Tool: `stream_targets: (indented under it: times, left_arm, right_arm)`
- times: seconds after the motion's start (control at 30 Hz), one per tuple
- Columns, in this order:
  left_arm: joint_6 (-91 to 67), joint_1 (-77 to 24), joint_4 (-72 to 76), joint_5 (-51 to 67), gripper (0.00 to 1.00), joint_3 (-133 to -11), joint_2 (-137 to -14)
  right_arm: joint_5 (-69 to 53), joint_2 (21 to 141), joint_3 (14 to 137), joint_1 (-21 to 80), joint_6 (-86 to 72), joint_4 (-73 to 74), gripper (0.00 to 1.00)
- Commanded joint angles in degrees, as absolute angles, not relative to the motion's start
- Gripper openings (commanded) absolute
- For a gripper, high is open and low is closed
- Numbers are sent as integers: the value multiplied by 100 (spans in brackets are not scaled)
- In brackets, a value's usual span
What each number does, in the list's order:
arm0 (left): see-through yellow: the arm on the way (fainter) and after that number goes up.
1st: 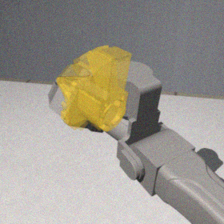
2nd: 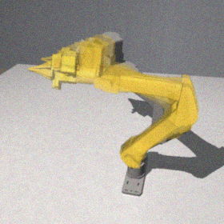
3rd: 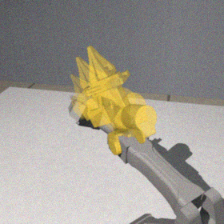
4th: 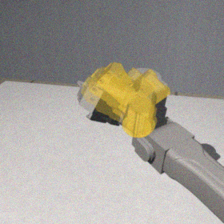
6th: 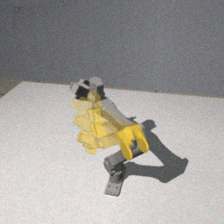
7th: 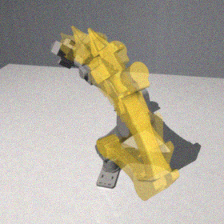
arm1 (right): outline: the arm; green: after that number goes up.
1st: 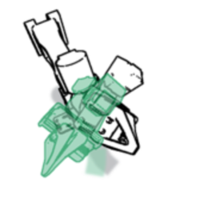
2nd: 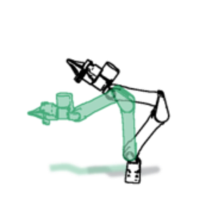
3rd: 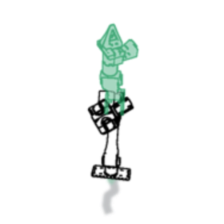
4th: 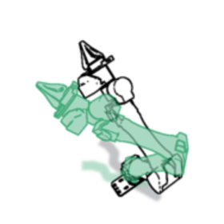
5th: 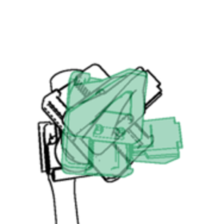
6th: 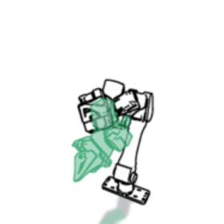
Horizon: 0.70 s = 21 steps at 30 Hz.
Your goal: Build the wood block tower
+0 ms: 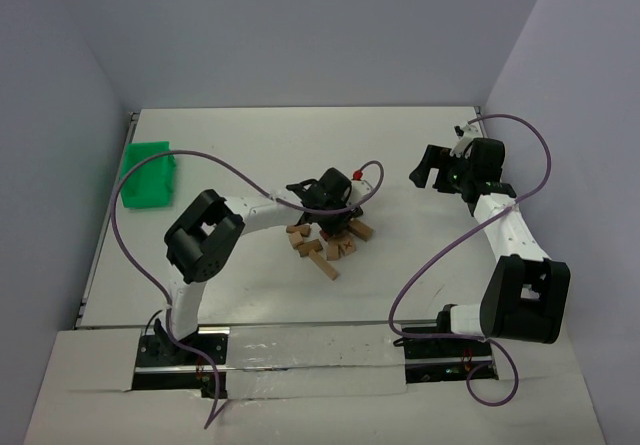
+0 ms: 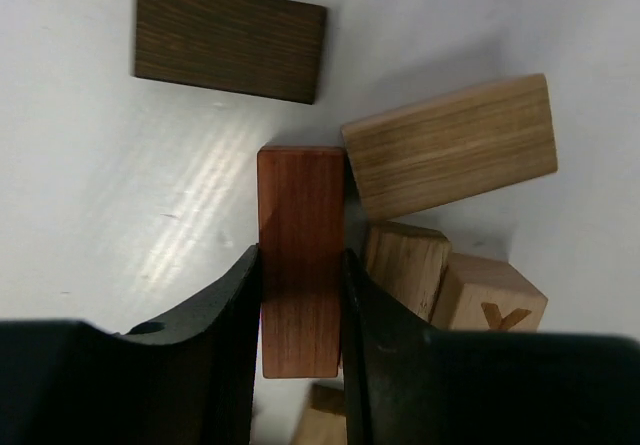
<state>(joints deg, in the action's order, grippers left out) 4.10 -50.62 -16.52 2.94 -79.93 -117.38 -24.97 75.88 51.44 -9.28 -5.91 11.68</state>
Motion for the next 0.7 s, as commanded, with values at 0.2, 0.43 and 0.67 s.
stream_targets:
  times: [0.2, 0.43, 0.67]
  left_arm:
    - [-945, -5159, -1963, 214, 0, -7744, -11165]
    - [-2834, -4713, -2874, -1228, 0, -8338, -11157]
    - [-3538, -4410, -2817, -877, 0, -8342, -11360]
  right_arm:
    - [-2487, 7463, 5379, -976, -545, 1080, 100]
    - [-2534, 7536, 5372, -967, -551, 1047, 100]
    - [-2471, 7481, 5301, -967, -476, 1012, 100]
